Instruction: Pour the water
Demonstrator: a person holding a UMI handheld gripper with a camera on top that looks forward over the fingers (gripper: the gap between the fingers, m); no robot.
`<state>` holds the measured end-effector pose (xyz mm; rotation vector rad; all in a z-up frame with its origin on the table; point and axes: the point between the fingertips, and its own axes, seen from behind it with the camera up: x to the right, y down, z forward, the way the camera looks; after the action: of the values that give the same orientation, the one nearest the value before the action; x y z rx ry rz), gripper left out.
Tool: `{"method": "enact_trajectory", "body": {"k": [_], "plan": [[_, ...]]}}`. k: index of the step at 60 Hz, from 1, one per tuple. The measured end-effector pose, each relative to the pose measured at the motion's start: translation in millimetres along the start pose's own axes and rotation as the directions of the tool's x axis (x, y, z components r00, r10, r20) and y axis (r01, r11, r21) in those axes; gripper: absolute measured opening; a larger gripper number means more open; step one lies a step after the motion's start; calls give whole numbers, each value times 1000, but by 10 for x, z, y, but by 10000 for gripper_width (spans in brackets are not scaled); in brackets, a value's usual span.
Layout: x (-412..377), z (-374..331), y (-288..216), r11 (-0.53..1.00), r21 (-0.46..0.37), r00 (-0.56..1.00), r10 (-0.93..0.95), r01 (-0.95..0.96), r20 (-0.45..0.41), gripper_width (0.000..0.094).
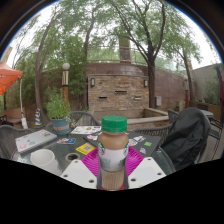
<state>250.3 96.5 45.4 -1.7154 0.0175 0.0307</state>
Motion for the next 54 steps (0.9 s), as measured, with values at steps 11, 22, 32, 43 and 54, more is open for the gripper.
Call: {"method": "enact_trajectory", "body": {"k": [11, 22, 32, 43, 54], "plan": [[141, 16, 436, 998, -53, 1000, -23, 22, -9, 304], [101, -51, 385, 1000, -26, 1000, -13, 12, -18, 318], [72, -110, 387, 995, -97, 998, 5, -12, -63, 511], [139, -333, 313, 987, -150, 990, 39, -60, -137, 841], [-151, -986, 38, 978, -179, 981, 79, -111, -178, 833]]}}
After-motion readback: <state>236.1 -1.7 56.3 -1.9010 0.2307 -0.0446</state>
